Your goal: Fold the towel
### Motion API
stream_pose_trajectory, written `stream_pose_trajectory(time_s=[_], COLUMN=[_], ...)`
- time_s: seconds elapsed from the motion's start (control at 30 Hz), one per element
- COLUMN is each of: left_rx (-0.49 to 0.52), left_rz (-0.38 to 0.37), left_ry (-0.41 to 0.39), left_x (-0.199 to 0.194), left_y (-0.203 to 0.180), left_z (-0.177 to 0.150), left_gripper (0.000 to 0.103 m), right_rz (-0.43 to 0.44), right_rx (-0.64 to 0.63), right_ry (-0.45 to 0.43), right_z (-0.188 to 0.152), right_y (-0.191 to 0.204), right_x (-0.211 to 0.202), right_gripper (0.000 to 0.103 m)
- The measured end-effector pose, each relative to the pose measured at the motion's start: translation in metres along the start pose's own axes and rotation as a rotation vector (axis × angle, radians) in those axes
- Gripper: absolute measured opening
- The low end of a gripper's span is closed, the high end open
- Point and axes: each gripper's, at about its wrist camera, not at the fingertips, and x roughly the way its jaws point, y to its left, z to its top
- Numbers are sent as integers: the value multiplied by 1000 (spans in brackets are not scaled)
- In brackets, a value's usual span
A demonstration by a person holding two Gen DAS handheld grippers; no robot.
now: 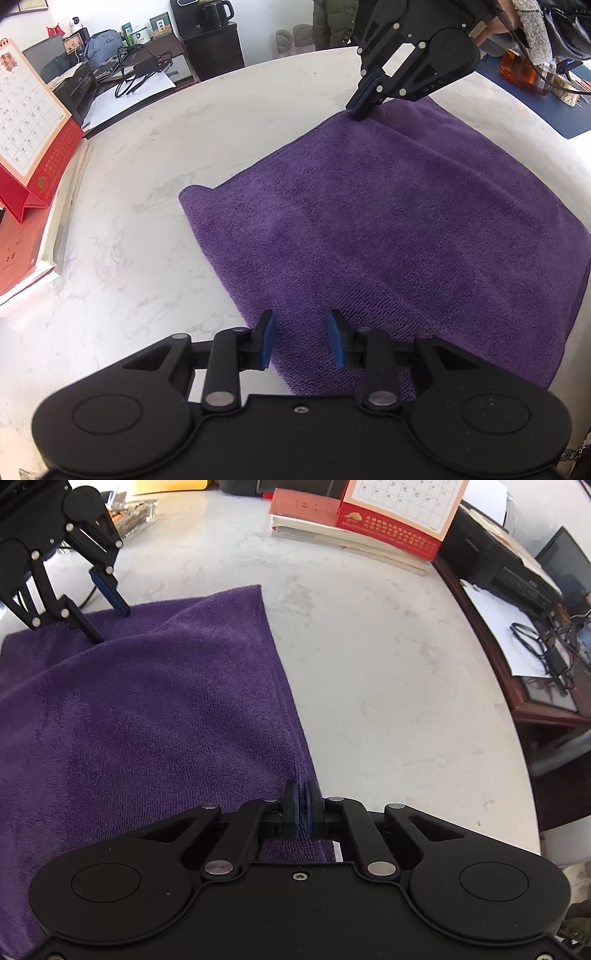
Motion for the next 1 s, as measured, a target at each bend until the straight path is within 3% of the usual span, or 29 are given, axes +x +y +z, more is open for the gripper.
stream_pose_trajectory(time_s=[0.33, 0.4, 0.53, 0.63, 0.77, 0.93, 1.0], left_rx=[10, 9, 23, 33, 37, 45, 72], left_rz=[-2, -2, 15, 53, 90, 135, 142], left_ry=[1, 0, 13, -6, -58, -120, -110], left_x=[-1, 0, -2, -1, 11, 26, 37], left_y=[1, 0, -1, 3, 9, 16, 15], left_z=[-1, -1, 2, 12, 34, 63, 68], left_gripper=[29, 29, 29, 28, 28, 28, 28], right_rz=[-98, -140, -251, -292, -267, -146, -119], right_rx=[33, 57, 183, 340, 523, 574, 582], right_ry=[-13, -18, -31, -86, -161, -106, -88], right_z=[-1, -2, -10, -20, -44, -67, -68], right_y=[-6, -10, -29, -41, -35, 6, 18], right_x=[12, 14, 11, -14, -57, -58, -49], right_gripper=[5, 10, 11, 11, 11, 11, 11])
